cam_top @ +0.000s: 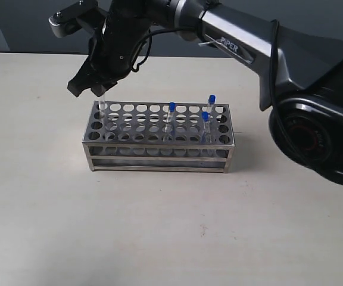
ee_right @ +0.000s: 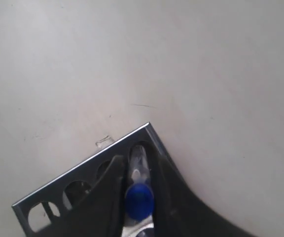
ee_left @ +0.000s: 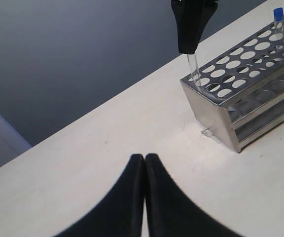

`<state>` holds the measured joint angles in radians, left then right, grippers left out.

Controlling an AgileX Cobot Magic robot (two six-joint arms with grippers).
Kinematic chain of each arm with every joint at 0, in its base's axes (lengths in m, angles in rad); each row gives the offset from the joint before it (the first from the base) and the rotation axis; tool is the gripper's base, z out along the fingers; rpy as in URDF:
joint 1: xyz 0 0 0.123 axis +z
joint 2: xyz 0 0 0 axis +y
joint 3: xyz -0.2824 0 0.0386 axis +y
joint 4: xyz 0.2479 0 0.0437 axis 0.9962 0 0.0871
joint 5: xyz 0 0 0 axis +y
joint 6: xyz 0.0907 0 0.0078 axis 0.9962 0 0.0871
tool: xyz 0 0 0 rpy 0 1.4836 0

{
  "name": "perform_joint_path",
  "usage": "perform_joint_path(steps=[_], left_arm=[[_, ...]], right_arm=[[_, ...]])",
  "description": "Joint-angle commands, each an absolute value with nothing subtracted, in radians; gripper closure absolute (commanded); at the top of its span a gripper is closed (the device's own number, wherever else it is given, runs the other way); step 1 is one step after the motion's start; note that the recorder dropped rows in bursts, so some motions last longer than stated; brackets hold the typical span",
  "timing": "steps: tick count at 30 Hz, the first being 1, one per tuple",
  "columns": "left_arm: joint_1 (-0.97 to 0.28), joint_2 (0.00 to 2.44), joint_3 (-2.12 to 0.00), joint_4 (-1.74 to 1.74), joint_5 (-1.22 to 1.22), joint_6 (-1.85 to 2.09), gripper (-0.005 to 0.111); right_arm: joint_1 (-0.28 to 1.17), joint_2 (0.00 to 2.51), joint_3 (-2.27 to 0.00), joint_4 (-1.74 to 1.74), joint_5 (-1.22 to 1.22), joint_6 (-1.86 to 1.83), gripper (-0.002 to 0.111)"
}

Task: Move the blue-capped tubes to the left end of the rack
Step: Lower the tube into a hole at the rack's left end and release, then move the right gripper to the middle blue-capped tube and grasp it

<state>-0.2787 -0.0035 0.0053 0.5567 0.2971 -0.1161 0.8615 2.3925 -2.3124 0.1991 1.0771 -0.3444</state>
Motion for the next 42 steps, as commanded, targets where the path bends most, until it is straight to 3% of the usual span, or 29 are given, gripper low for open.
perform_joint_path(steps=[1,9,11,16,18,32,42], left_arm=[[-0.282,0.000,0.000,0.556,0.291,-0.121,0.106],[-0.282,0.000,0.000,0.556,0.291,-0.121,0.106],[-0.282,0.000,0.000,0.556,0.291,-0.121,0.106],[-0.282,0.000,0.000,0.556,0.291,-0.121,0.106],[-0.282,0.000,0.000,0.556,0.291,-0.121,0.106],[-0.282,0.000,0.000,0.556,0.291,-0.121,0.106],[-0.282,0.000,0.000,0.556,0.291,-0.121,0.106]], right_arm=[[0.865,2.416,-2.318,0.217,1.056,-0.352,0.109],[0.875,2.439,-2.318,0.271,1.043,-0.343,0.108],[0.875,2.439,-2.318,0.274,1.043,-0.340,0.101],[0.875,2.439,-2.318,0.282,1.050,-0.324,0.067],[0.875,2.437,-2.318,0.282,1.064,-0.277,0.059],[0.873,2.304,-2.318,0.254,1.177,-0.200,0.058],[0.848,2.217,-2.270,-0.133,1.221,-0.035,0.058]])
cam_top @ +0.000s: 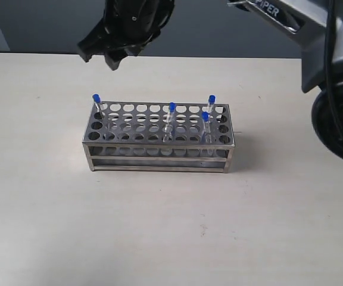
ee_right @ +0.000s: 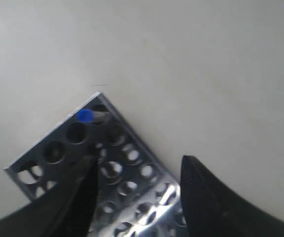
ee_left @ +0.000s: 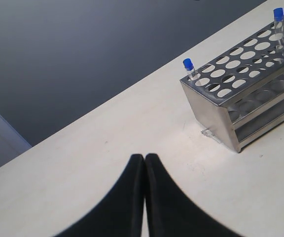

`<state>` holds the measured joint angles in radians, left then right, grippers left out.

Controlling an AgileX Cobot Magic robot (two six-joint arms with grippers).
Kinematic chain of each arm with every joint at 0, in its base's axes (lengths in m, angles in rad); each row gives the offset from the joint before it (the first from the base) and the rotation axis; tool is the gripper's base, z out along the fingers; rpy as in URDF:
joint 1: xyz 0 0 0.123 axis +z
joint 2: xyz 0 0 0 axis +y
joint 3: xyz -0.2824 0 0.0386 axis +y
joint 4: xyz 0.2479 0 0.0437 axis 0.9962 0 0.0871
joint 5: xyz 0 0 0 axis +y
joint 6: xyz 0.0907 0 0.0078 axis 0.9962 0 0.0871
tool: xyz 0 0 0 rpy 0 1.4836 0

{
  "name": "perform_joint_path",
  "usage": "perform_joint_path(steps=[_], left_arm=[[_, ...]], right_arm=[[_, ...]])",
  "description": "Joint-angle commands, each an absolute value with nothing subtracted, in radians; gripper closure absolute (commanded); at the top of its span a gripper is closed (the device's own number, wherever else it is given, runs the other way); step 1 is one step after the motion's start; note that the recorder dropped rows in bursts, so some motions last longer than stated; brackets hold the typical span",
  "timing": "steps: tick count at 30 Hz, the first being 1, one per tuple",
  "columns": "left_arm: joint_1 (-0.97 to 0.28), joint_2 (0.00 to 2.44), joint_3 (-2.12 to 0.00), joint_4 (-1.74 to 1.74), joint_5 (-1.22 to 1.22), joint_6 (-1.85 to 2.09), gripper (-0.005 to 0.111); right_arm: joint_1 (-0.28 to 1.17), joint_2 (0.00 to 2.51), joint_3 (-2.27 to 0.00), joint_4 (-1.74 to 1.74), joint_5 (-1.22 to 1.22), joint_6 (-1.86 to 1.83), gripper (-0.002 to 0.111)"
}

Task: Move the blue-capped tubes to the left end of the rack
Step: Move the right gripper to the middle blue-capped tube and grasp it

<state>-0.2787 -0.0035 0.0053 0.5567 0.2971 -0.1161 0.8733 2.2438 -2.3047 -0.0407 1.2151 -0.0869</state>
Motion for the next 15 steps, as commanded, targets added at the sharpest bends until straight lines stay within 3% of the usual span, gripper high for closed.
perform_joint_path(steps=[1,9,15], left_arm=[[-0.282,0.000,0.000,0.556,0.291,-0.121,0.106],[-0.282,0.000,0.000,0.558,0.291,-0.121,0.106],[-0.282,0.000,0.000,0.558,0.291,-0.121,0.106]], right_arm=[[0.843,2.215,-2.258,-0.128,1.221,-0.024,0.058],[0.820,2.157,-1.991,-0.104,1.221,0.010,0.058],[0.815,2.157,-1.910,-0.111,1.221,0.019,0.058]])
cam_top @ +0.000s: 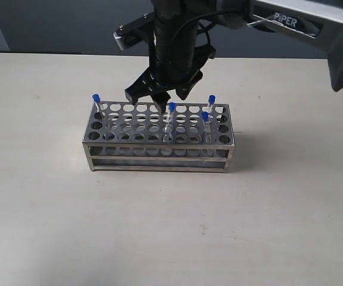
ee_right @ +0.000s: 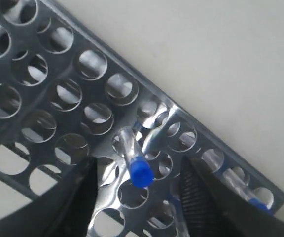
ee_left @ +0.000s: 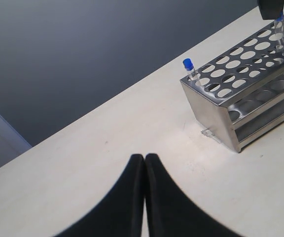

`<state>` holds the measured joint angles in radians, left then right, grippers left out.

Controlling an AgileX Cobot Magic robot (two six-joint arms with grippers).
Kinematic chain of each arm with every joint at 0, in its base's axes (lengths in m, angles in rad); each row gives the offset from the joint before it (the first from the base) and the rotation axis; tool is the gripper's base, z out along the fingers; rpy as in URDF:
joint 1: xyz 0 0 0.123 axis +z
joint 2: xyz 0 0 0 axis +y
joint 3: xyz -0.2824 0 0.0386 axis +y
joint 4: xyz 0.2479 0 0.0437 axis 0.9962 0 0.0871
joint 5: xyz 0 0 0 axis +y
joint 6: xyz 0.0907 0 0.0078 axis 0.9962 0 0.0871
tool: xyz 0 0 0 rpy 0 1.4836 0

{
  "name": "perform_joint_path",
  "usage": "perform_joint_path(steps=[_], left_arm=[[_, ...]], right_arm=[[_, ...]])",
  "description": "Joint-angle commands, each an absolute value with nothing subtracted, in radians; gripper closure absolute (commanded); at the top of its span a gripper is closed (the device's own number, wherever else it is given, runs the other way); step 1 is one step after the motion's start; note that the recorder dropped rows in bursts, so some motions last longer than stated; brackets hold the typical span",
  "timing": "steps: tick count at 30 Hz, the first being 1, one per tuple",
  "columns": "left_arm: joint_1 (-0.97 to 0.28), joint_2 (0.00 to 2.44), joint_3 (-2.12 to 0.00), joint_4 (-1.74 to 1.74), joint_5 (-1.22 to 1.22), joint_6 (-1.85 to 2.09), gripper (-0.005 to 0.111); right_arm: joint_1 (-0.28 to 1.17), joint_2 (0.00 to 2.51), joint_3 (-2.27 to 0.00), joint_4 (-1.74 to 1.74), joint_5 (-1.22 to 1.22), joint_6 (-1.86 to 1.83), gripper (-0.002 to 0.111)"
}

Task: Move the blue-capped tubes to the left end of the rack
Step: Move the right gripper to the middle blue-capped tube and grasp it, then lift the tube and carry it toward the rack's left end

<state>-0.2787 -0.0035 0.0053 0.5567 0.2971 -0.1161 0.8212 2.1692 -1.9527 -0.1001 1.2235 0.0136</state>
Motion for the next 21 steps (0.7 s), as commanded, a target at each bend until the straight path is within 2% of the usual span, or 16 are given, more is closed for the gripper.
perform_joint_path(steps=[1,4,5,7,9,10,21], left_arm=[[-0.282,0.000,0.000,0.558,0.291,-0.121,0.106],[-0.282,0.000,0.000,0.558,0.291,-0.121,0.106],[-0.282,0.000,0.000,0.558,0.291,-0.121,0.106],[-0.282,0.000,0.000,0.558,0.291,-0.121,0.106],[-0.282,0.000,0.000,0.554,0.294,-0.121,0.106],[-0.282,0.000,0.000,0.554,0.292,-0.121,0.106],[-0.282,0.000,0.000,0.554,0.292,-0.121,0.106]], right_arm=[[0.815,2.159,-1.900,-0.111,1.221,0.019,0.058],[0.815,2.189,-1.890,-0.111,1.189,0.019,0.061],[0.815,2.194,-1.890,-0.111,1.189,0.019,0.068],[0.815,2.197,-1.890,-0.111,1.188,0.019,0.091],[0.815,2.197,-1.890,-0.111,1.176,0.019,0.106],[0.815,2.197,-1.890,-0.111,1.171,0.019,0.109],[0.828,2.135,-1.890,-0.158,1.197,0.019,0.109]])
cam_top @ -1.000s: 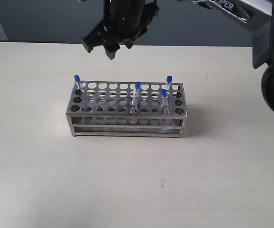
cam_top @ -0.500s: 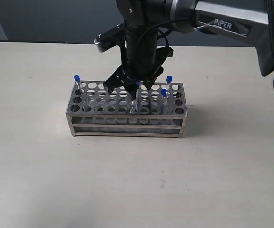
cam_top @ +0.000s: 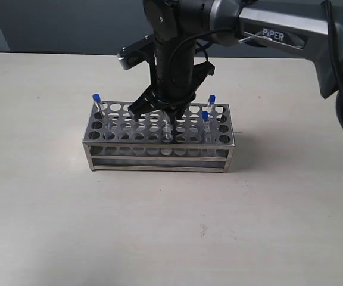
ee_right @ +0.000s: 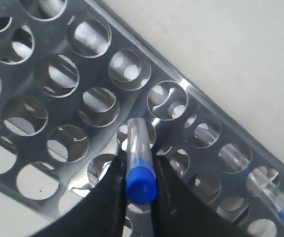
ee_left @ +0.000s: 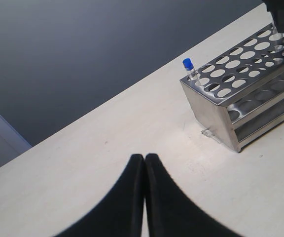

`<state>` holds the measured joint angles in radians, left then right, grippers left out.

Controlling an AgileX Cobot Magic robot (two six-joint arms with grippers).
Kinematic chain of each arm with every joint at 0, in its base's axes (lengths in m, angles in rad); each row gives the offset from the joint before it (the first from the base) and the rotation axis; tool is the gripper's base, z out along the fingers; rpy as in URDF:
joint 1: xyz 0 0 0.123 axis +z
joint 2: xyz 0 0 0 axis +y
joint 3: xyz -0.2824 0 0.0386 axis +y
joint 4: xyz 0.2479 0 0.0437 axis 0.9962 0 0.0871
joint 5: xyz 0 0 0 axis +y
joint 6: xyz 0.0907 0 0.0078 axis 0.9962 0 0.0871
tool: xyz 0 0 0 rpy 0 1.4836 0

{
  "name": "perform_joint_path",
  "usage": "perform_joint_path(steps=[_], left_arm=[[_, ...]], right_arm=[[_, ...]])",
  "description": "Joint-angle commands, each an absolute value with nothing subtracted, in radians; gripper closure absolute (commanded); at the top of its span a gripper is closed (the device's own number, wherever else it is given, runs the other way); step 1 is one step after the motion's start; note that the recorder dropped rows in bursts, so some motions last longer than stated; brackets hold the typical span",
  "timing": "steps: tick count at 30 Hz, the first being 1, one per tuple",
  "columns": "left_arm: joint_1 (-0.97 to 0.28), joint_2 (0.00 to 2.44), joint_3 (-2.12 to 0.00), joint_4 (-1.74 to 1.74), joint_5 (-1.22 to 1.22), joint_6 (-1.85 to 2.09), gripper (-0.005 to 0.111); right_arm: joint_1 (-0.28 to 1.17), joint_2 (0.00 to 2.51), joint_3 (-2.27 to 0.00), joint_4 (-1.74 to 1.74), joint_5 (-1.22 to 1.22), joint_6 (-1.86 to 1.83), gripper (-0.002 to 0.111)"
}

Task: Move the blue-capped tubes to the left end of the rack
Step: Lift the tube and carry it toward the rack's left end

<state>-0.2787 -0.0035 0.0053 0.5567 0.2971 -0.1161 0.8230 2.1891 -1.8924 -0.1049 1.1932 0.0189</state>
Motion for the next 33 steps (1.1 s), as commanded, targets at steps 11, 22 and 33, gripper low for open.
perform_joint_path(steps=[11,22,33], left_arm=[[-0.282,0.000,0.000,0.554,0.292,-0.121,0.106],[-0.282,0.000,0.000,0.554,0.292,-0.121,0.106],[-0.282,0.000,0.000,0.556,0.289,-0.121,0.106]], right_arm=[[0.841,2.027,-1.890,-0.157,1.221,0.017,0.109],[0.911,1.989,-1.890,-0.129,1.144,-0.135,0.109],[0.949,2.090,-2.012,-0.039,1.071,-0.263,0.109]])
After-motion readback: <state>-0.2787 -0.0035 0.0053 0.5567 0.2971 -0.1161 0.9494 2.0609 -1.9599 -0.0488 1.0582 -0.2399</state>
